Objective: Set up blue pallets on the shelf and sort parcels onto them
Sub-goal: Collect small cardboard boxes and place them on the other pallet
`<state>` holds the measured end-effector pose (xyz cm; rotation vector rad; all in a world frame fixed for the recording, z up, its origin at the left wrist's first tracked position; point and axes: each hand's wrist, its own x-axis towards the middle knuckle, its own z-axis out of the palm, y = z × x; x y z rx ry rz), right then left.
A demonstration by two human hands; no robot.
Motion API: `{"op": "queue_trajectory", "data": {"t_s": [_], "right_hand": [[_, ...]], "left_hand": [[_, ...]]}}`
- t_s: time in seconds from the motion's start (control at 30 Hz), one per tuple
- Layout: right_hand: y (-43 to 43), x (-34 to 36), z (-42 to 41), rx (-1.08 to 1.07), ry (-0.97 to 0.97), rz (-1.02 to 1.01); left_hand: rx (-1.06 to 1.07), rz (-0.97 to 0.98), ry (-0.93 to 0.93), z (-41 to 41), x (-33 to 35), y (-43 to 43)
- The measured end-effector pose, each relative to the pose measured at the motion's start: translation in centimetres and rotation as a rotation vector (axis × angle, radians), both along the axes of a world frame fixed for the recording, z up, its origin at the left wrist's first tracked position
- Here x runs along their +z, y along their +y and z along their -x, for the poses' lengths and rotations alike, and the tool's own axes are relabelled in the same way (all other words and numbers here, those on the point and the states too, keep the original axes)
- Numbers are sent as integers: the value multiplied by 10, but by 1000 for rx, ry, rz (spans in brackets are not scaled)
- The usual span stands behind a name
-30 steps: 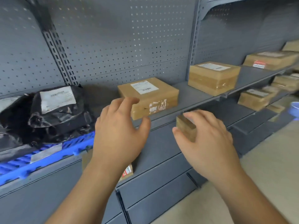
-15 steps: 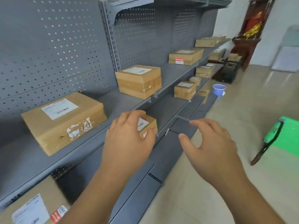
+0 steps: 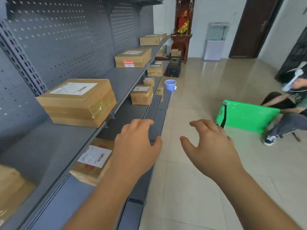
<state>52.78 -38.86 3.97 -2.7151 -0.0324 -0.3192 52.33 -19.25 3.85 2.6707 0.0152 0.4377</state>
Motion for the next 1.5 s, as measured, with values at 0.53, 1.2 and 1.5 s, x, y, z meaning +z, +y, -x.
{"op": "queue_trajectory", "data": {"t_s": [0.53, 1.2, 1.5], "right_hand": [[-95, -32, -202, -146, 49, 54], [-116, -50, -566, -31, 107, 81], [-106, -54, -718, -138, 151, 82]], "left_hand": [[-182, -96, 59, -230, -23, -107], [-72, -53, 102, -570, -46, -121], [-166, -85, 145, -748, -50, -112]]}}
